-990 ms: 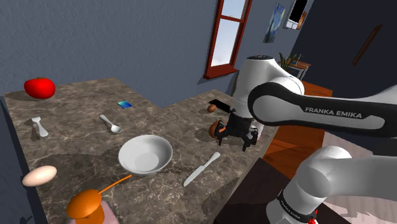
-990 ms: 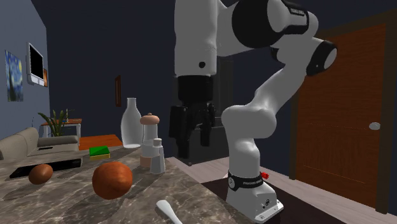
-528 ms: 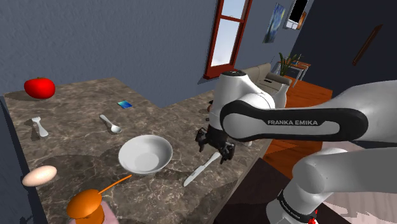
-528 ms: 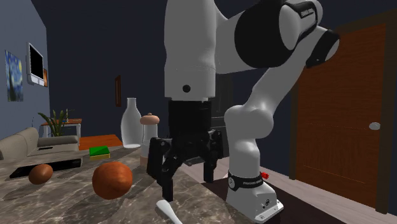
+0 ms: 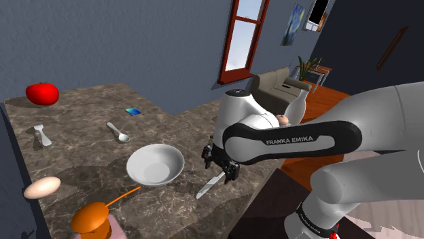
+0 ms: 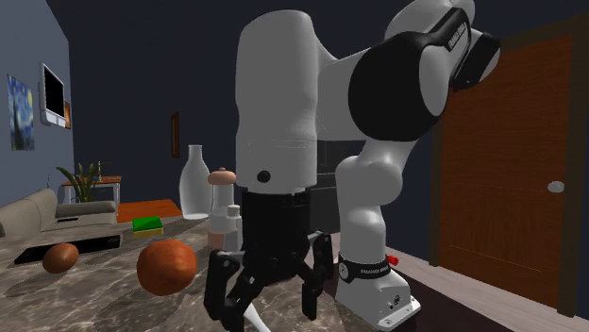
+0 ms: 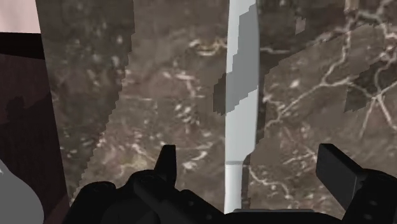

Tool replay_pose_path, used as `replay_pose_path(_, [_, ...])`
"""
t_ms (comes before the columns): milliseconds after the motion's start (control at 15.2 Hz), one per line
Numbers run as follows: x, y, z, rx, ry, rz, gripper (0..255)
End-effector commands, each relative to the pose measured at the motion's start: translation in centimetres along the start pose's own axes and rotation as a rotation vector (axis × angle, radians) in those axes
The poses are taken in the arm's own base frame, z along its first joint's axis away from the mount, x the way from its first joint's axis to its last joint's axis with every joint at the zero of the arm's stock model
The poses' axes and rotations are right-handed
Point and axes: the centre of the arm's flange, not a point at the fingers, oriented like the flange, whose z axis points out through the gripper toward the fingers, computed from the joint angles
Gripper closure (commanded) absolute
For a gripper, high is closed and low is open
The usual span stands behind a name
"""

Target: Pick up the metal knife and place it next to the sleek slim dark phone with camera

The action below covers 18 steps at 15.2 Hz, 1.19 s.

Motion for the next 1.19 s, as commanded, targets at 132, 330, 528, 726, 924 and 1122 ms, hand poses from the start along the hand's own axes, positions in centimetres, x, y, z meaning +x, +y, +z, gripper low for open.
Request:
replay_pose_path(132, [0.08,-0.04,1.4,0.001,0.0,0.001,0])
replay_pose_path(330, [0.08,-0.05,1.4,0.001,0.0,0.001,0])
replay_pose_path(528, [0.08,-0.04,1.4,0.001,0.0,0.001,0])
replay_pose_path(726, [0.08,-0.04,1.4,0.001,0.0,0.001,255])
replay_pose_path(924, [0.08,-0.04,1.4,0.001,0.0,0.001,255])
replay_pose_path(1122, [0.08,-0.04,1.4,0.001,0.0,0.001,255])
